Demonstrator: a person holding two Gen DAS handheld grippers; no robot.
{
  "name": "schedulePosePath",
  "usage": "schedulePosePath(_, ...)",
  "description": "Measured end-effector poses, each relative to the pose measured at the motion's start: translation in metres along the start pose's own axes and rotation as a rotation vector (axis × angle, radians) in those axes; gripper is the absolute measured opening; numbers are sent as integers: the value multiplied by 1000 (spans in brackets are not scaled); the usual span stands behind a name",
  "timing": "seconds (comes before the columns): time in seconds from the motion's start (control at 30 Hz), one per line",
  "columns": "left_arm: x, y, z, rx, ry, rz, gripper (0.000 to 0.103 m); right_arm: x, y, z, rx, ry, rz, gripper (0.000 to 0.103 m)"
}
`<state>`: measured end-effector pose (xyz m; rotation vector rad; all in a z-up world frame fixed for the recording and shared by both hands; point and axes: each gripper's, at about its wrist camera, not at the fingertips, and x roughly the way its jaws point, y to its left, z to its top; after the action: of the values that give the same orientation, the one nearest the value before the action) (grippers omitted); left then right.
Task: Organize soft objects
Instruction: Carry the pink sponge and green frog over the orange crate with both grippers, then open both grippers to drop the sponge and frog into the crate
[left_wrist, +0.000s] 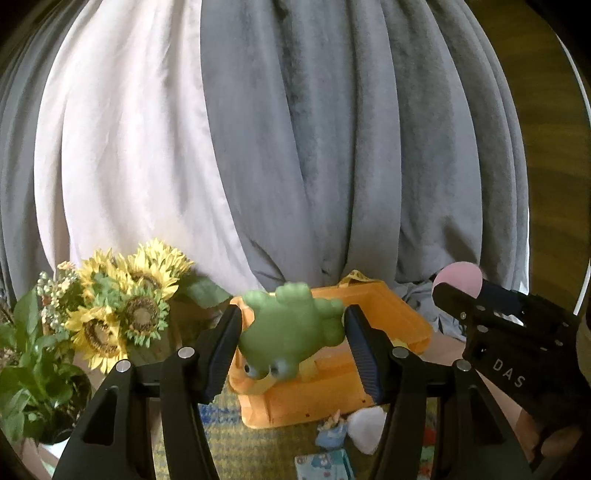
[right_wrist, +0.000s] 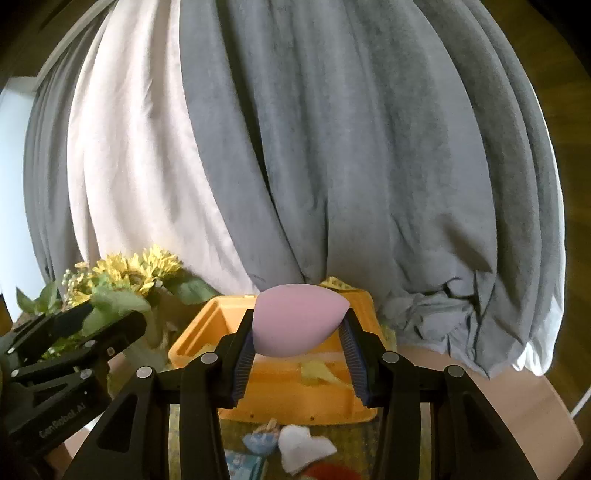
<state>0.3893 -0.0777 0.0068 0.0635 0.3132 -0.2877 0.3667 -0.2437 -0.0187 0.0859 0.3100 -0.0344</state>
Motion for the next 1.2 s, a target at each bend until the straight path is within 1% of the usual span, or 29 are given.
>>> schedulePosePath(0.2, 28, 5, 4, 3, 3, -8, 54, 22, 1, 6, 6, 8, -10, 45)
schedulePosePath(0.47, 57, 12, 9, -14, 21, -8, 54, 45, 3, 16, 5, -2, -22, 45)
schedulePosePath(0.67, 83, 14, 14, -4, 45, -9, 54, 70, 3, 20, -13, 24, -16, 45)
schedulePosePath(0.87, 120, 13, 15, 11, 116, 0, 54, 104, 1, 21, -32, 80, -18, 45)
schedulePosePath(1.2, 182, 14, 8, 11, 252, -35, 55, 163, -10, 11, -27, 243, -30, 45)
